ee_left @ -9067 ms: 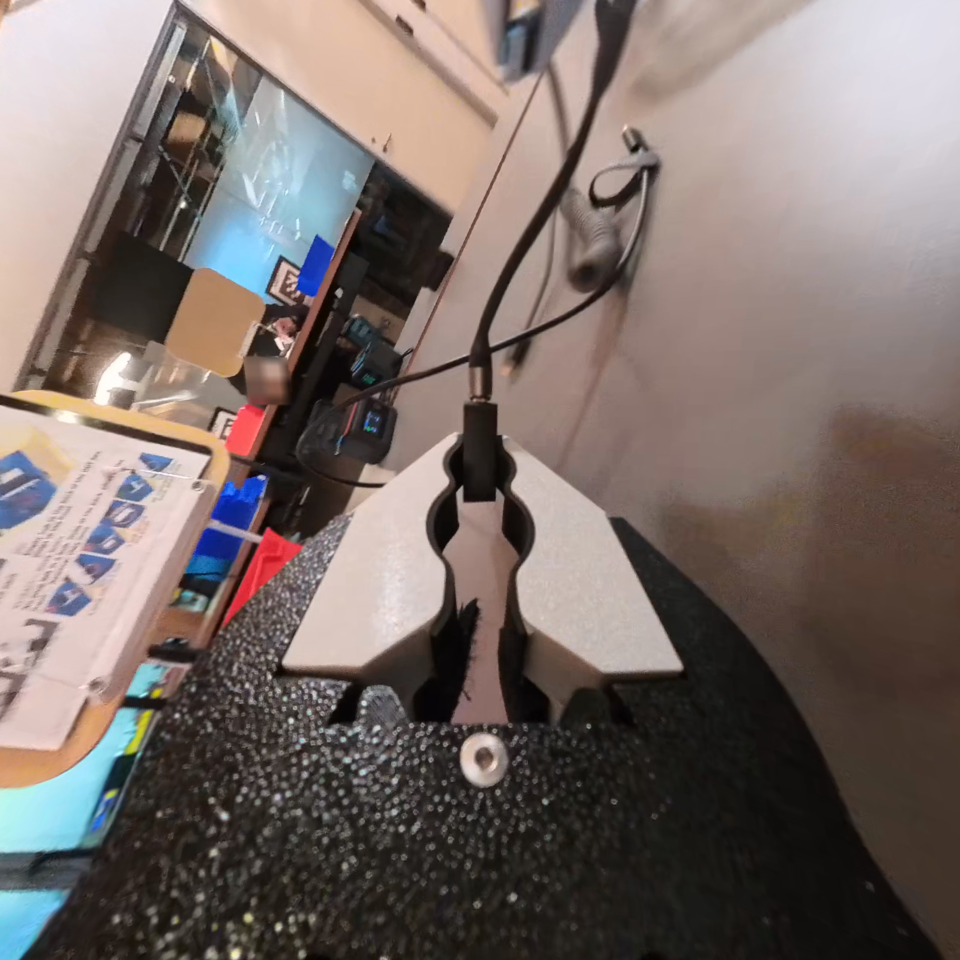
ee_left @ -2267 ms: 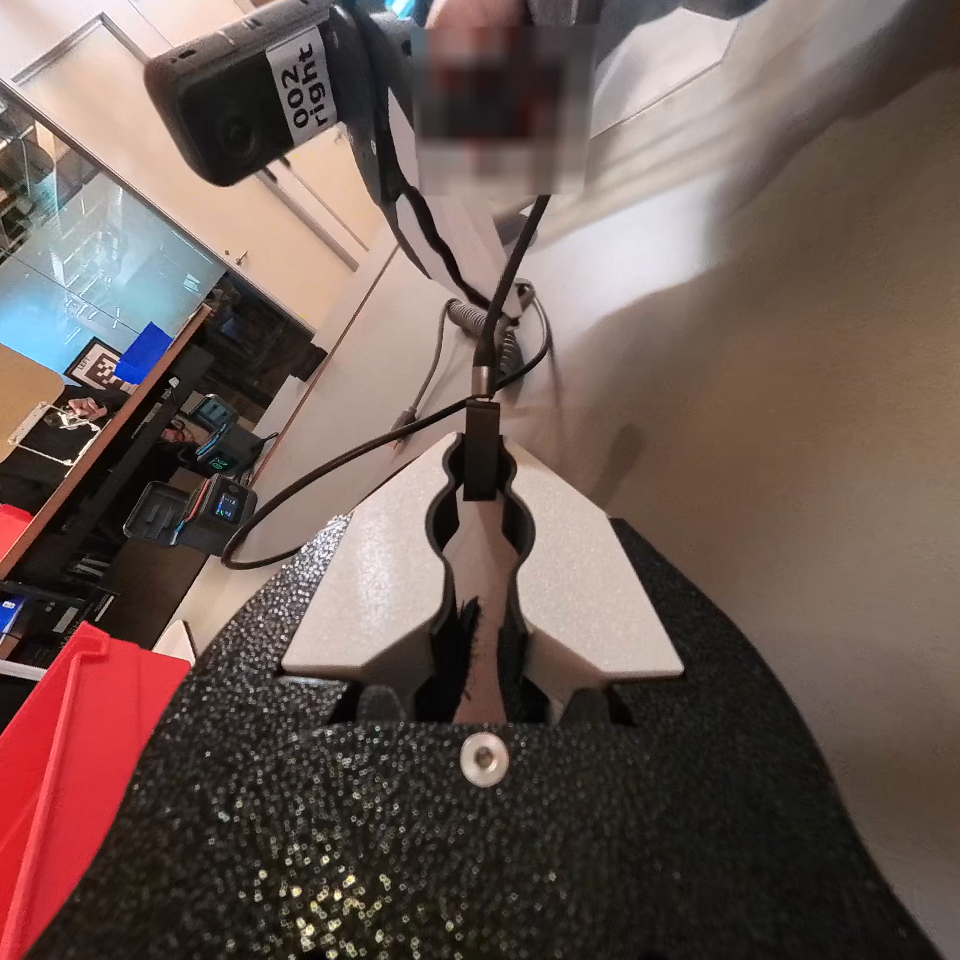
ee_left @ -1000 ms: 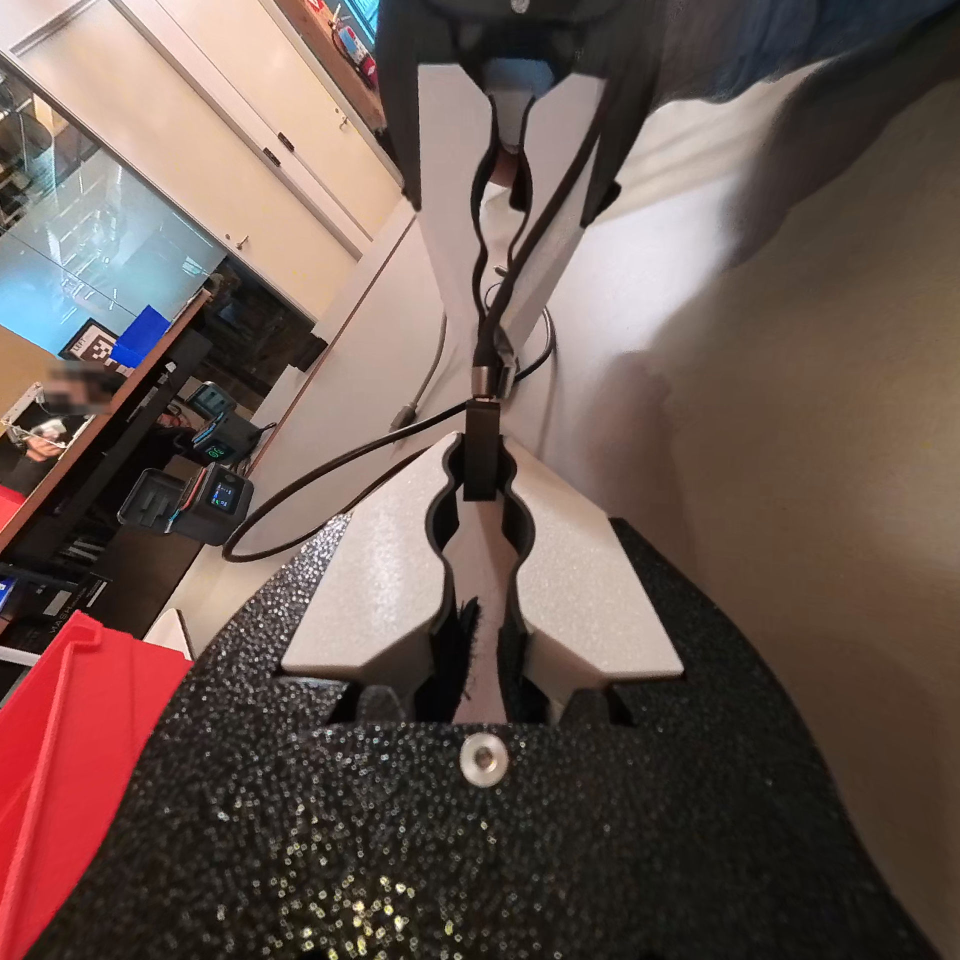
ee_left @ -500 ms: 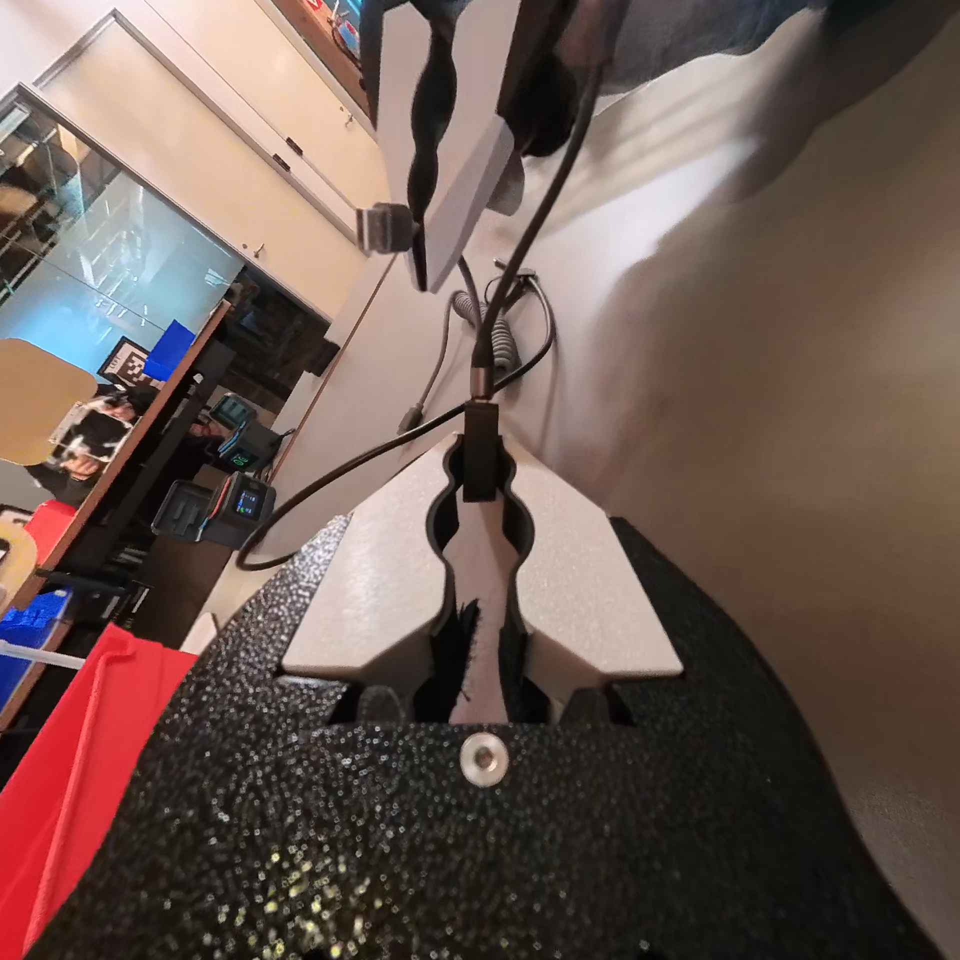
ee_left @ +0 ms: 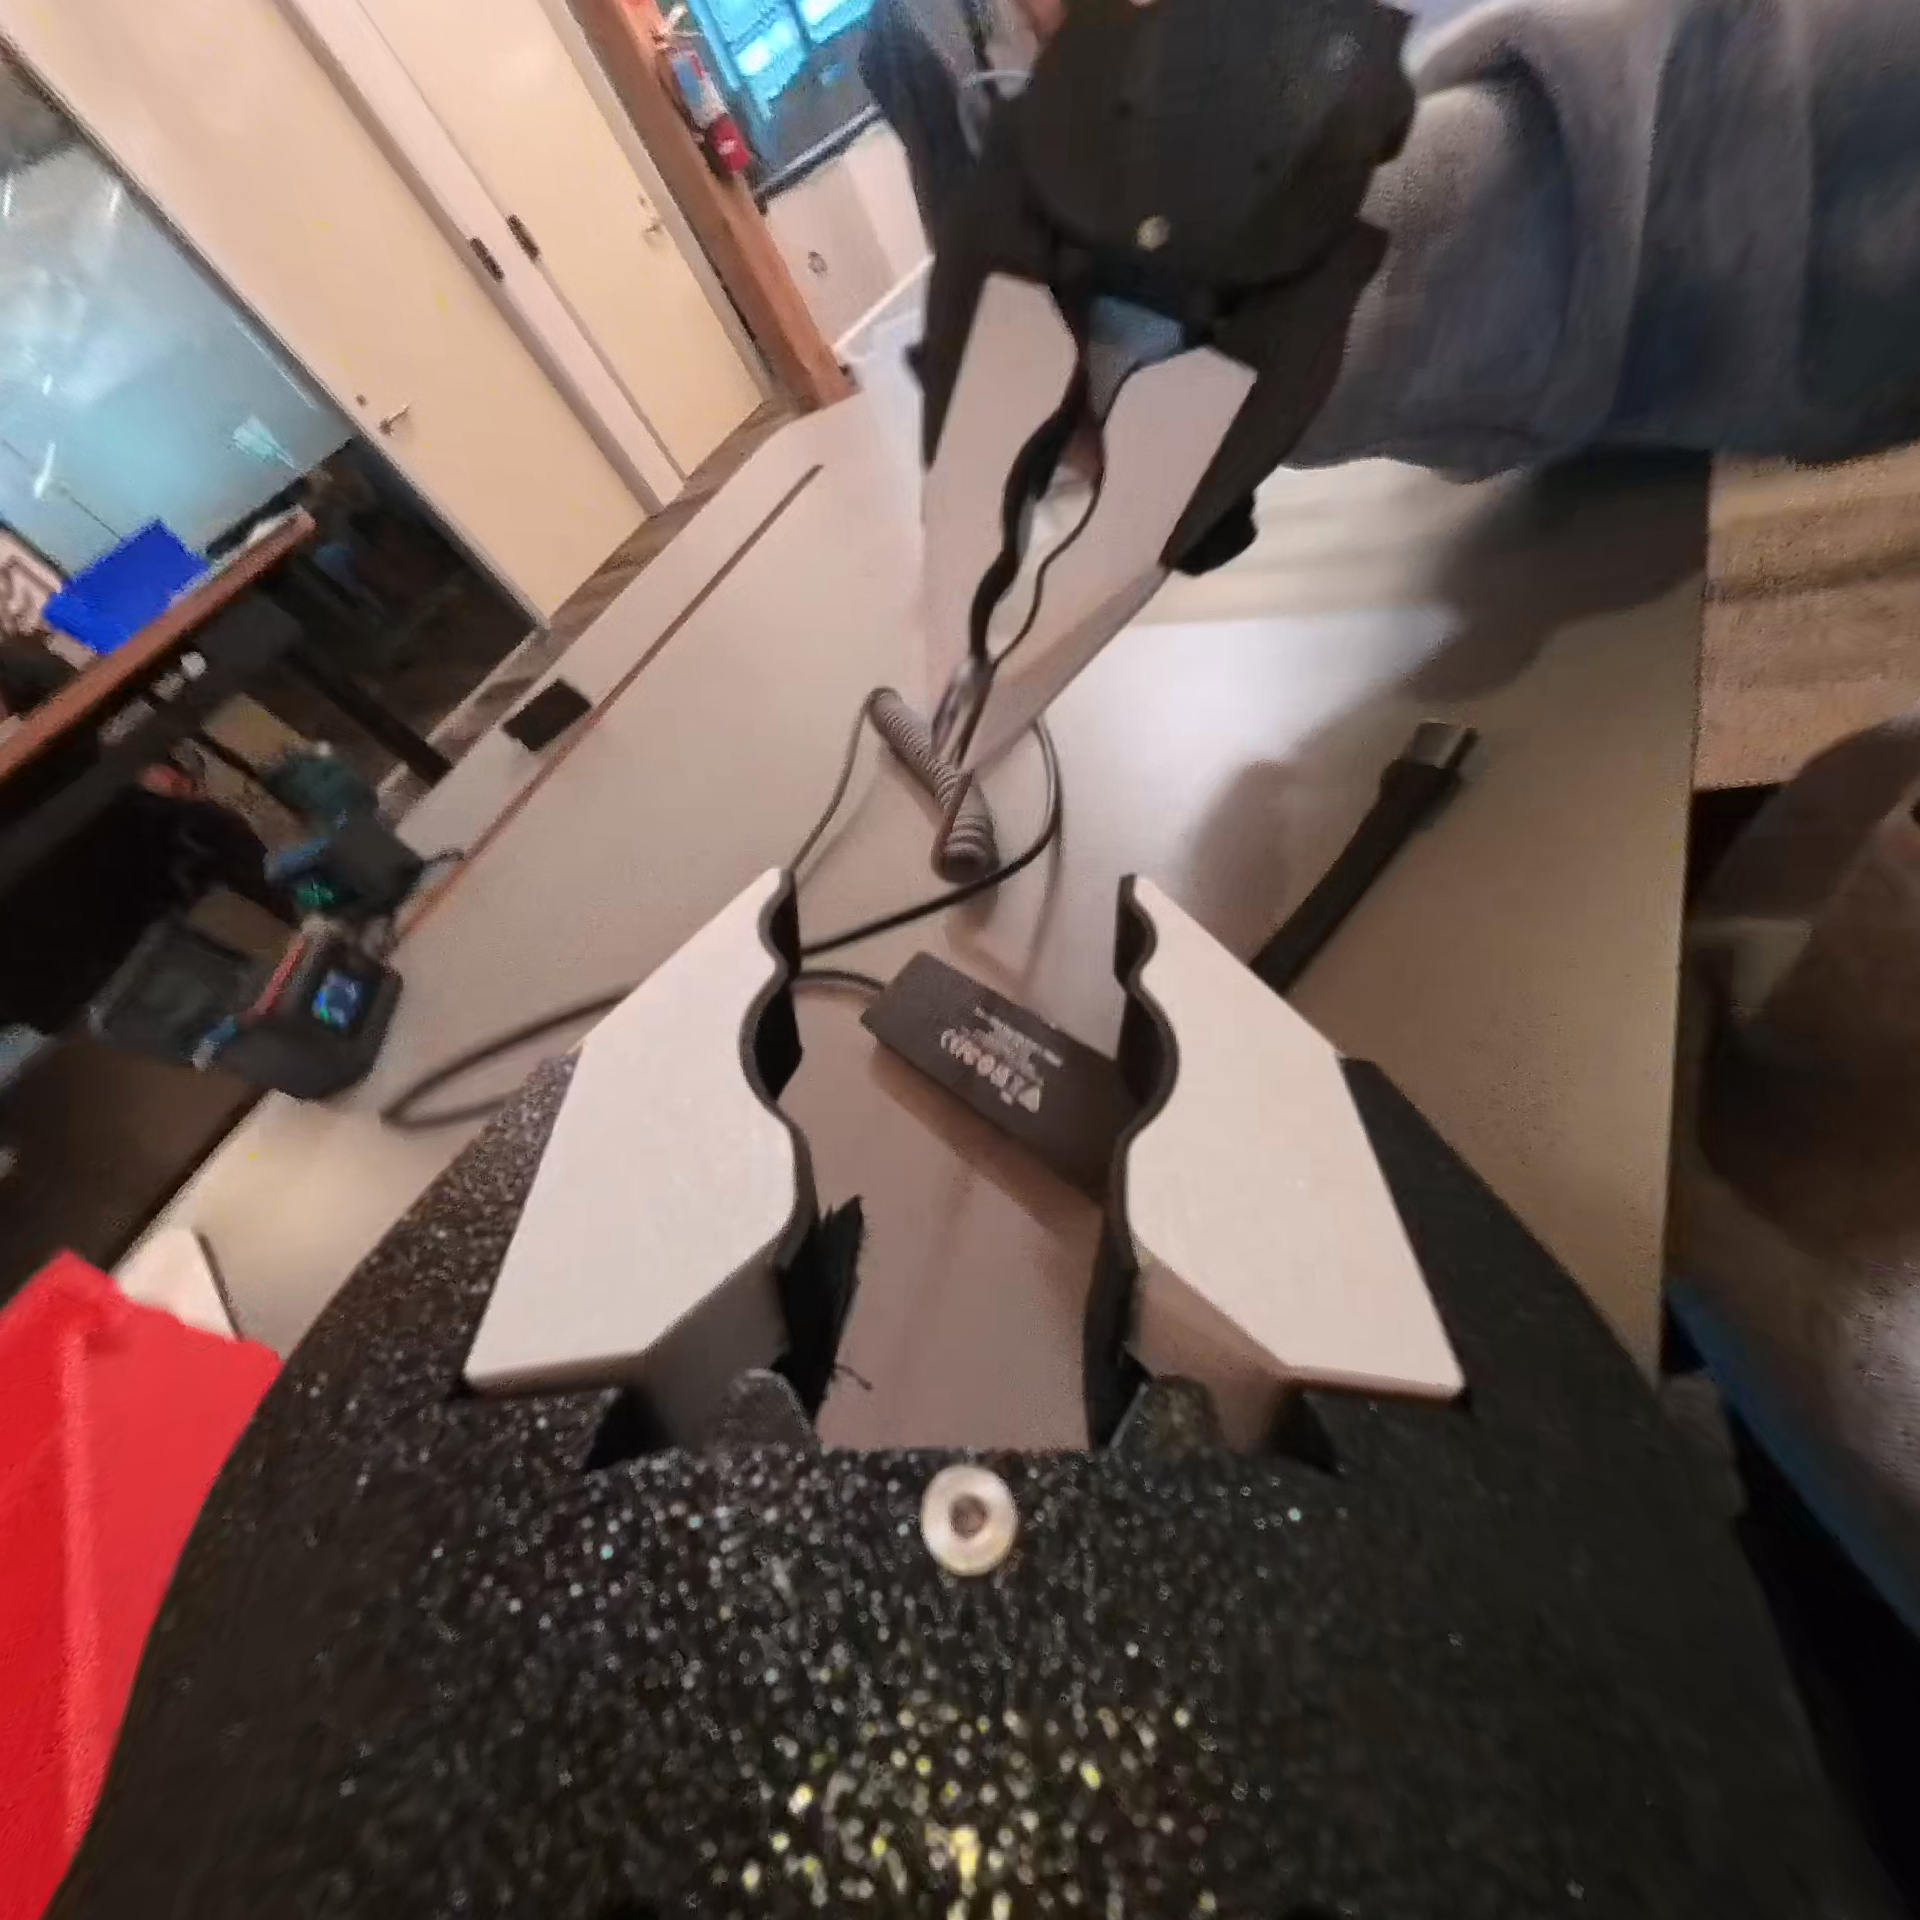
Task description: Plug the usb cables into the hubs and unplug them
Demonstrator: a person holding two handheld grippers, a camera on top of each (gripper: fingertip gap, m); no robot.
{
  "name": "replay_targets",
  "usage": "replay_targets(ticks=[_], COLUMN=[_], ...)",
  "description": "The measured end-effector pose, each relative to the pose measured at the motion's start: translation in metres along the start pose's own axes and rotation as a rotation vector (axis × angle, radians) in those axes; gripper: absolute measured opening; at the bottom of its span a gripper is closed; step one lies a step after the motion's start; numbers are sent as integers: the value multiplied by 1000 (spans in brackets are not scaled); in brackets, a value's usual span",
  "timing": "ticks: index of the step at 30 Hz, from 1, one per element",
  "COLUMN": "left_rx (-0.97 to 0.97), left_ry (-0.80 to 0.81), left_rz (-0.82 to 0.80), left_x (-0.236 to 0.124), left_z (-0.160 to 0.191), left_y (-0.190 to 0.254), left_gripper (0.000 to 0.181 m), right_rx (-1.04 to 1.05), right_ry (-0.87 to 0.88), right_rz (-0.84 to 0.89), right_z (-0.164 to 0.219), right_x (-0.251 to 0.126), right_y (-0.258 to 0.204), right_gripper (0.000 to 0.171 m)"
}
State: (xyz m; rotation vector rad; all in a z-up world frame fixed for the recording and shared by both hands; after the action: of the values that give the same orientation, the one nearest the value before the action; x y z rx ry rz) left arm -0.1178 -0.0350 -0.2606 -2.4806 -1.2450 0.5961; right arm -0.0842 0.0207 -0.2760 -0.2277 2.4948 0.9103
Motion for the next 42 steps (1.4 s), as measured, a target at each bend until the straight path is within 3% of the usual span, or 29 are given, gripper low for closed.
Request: replay_targets(ticks=[5, 7, 9, 11, 15, 18, 30, 34, 38, 42], left_rx=[278, 298, 301, 179, -152, -269, -396, -443, -249, -21], left_ry=[-112, -117, -94, -11, 302, 438, 530, 404, 68, -195], left_rz=[5, 39, 13, 48, 133, 175, 236, 242, 152, 151], left_x=[26, 30, 31, 29, 15, 8, 7, 9, -13, -26], left_z=[-10, -10, -13, -20, -49, -61, -65, -50, -8, 26], left_y=[14, 20, 18, 20, 16, 13, 16, 14, 7, 14], left_gripper=[31, 8, 7, 7, 5, 6, 6, 13, 60, 69], right_rx=[-104, -109, -91, -7, 283, 349, 417, 408, 372, 280], right_ry=[-68, -73, -56, 32, 399, 531, 683, 578, 254, 140], right_rz=[-39, -49, -51, -87, -206, -249, -311, -283, -176, -212], right_z=[-3, -4, -6, -12, -49, -64, -78, -65, -23, -16], right_x=[1, -2, -6, -12, -37, -48, -54, -43, -13, 7], right_y=[-15, -17, -18, -19, -13, -10, -11, -10, -2, -12], right_gripper=[0, 0, 0, 2, 19, 13, 7, 7, 6, 7])
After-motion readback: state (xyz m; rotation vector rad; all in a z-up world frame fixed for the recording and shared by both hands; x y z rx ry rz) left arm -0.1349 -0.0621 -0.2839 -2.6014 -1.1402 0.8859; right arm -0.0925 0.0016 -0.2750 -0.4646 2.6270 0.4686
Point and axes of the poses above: each gripper's, where its closed fingertips meet, x out along the fingers, z out of its underside, y = z × x across the jaws, the point moved 1 cm from there along -x, back along the fingers, and after that the axes turned 2 degrees about y, right-handed, at the moved point
